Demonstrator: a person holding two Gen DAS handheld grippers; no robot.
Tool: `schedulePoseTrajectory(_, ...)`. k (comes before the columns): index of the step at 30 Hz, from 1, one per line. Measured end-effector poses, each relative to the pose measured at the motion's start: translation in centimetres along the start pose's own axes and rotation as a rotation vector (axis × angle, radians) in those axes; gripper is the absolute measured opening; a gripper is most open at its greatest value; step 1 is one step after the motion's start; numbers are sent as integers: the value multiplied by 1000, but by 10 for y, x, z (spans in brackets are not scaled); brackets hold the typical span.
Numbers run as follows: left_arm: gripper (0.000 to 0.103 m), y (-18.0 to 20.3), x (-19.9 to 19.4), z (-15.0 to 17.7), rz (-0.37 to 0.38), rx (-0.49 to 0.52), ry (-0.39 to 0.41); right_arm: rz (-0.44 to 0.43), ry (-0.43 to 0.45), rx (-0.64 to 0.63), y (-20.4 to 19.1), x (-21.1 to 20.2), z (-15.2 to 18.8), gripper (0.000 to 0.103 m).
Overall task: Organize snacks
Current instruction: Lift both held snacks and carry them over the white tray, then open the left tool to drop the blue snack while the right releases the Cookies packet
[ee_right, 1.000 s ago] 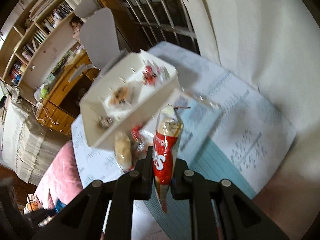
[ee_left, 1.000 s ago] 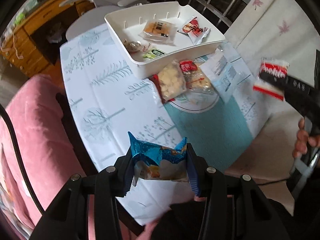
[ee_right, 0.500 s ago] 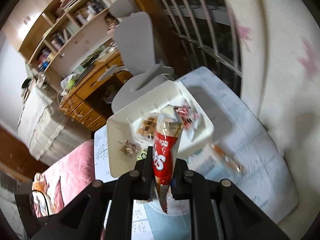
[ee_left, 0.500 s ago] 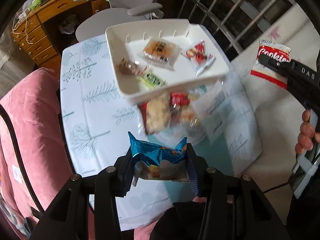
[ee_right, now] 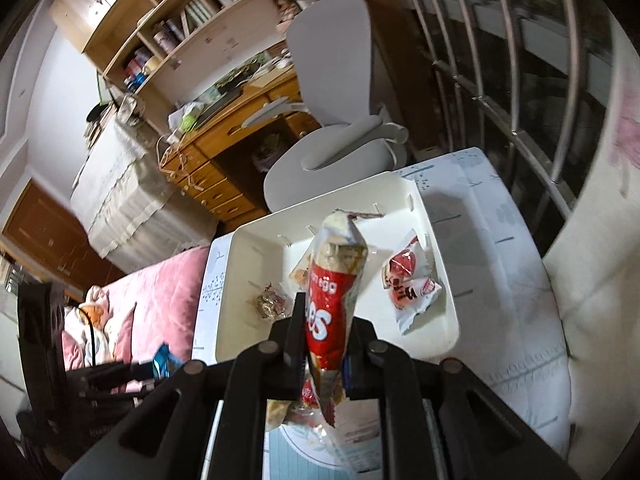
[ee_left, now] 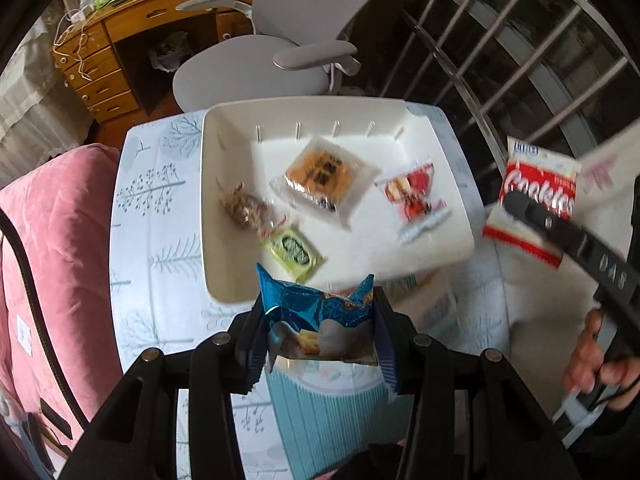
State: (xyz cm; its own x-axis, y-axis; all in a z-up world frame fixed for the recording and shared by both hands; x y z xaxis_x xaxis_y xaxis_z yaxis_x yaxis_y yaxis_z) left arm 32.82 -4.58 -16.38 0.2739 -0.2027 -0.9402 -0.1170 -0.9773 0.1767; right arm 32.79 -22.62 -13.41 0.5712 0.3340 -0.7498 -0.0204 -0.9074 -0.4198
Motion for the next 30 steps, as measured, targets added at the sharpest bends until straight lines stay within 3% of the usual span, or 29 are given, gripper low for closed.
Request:
schedulePoseTrajectory(2, 46, 1, 4, -11, -8, -11, 14, -10, -13, -5, 2, 6, -3, 13)
schedulePoseTrajectory(3, 50, 1, 6, -15, -10, -16, 19, -18, -18, -6, 3, 9, -4, 14)
schedulePoseTrajectory(4, 62, -1, 9, -22, -19, -37, 30, -33, -26, -6, 4, 13, -4, 15)
schedulePoseTrajectory(6, 71, -4, 13, -26, -33, -72, 29, -51, -38, 8, 8, 19, -4, 16)
schedulePoseTrajectory(20, 72, -14, 4, -2, -59, -126, 19, -109, -125, 157, 32, 26, 11, 18)
schedulePoseTrajectory(30, 72, -25, -22, 33, -71, -163, 64, -119, -174, 291, 40, 12, 38, 40)
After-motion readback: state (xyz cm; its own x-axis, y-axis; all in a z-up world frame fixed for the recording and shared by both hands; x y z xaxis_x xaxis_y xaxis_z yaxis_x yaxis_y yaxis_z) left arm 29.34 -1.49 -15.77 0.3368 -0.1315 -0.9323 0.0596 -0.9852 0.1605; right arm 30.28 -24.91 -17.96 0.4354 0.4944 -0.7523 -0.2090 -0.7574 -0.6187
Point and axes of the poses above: each gripper's, at about its wrist camera, not at the fingertips, and x roughly the way its jaws point, y to its right, z to its underside, the point moved 8 cm from there along x, roughly the way its jaws point, and after that the axes turned 2 degrees about y, right-handed, at the moved point
